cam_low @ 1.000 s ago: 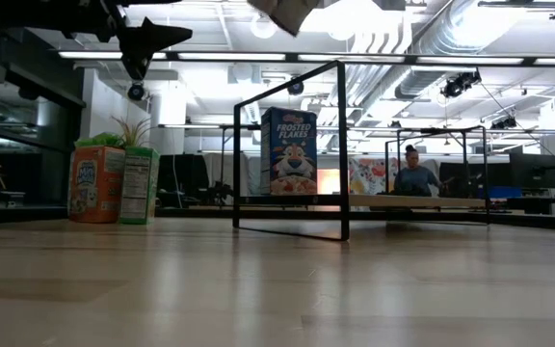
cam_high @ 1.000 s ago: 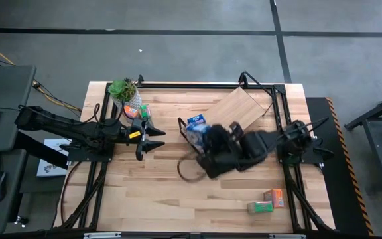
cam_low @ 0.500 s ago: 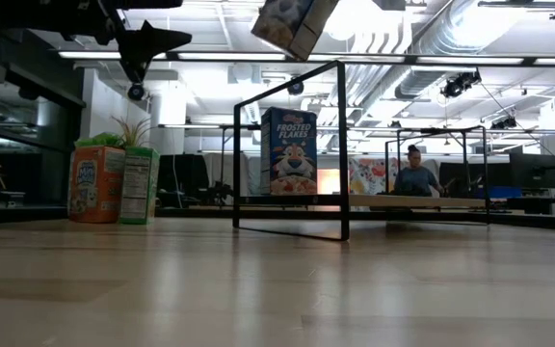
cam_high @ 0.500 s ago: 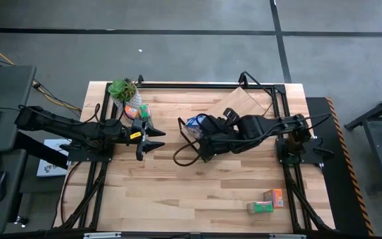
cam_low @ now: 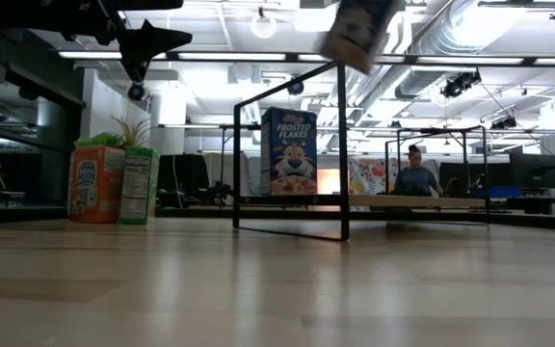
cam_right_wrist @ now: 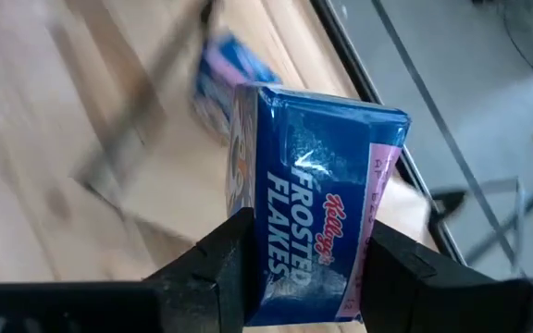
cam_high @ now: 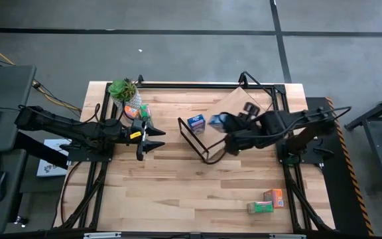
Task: Stack cereal on shelf
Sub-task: Put the blue cereal box aligned with the other blue cereal box on the shelf
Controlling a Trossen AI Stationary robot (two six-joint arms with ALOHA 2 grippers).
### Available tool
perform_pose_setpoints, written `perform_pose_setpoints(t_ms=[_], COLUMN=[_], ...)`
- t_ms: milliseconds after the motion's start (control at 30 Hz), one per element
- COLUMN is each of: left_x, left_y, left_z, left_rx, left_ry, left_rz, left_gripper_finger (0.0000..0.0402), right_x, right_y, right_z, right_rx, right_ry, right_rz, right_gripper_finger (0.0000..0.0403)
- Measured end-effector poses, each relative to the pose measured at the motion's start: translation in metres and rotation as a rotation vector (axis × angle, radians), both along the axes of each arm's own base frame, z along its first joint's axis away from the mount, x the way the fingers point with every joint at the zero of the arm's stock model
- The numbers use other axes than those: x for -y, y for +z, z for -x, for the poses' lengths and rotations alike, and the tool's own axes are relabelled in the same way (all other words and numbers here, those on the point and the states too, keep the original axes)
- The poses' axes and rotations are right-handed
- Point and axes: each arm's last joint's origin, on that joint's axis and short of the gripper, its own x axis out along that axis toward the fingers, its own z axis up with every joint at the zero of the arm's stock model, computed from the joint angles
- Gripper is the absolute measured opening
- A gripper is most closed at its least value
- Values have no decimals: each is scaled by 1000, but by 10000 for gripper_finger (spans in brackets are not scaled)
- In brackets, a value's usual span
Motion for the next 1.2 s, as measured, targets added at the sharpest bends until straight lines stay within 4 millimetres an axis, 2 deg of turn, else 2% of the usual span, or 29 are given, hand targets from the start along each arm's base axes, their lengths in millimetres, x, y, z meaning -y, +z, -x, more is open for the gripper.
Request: perform_pose_setpoints(t_ms=[133,267,333,467,600,833,1200], left_x=[0,0,0,0,-1,-2,-2], left_y=[0,2,3,5,8,12,15], left_z=[0,0,0,0,0,0,0], left_rx=[0,18,35,48,79,119,148], left_ry=[1,0,0,-1,28,59,77], left_rz=[16,-5,-22,-54,-94,-134,-128], left_gripper_finger=[220,220,220,220,220,220,220], right_x=[9,18,23,29,36,45,58], right_y=[-26,-47,-58,-84,-103,-111,-109], right_z=[23,29,22,2,-18,-45,-66], right_rx=[-79,-160,-171,-264,-333,-387,-349], right_ry=[-12,59,114,351,506,660,793], right_rz=[7,71,75,-27,-16,-30,-48], right_gripper_finger=[146,146,146,146,146,146,146])
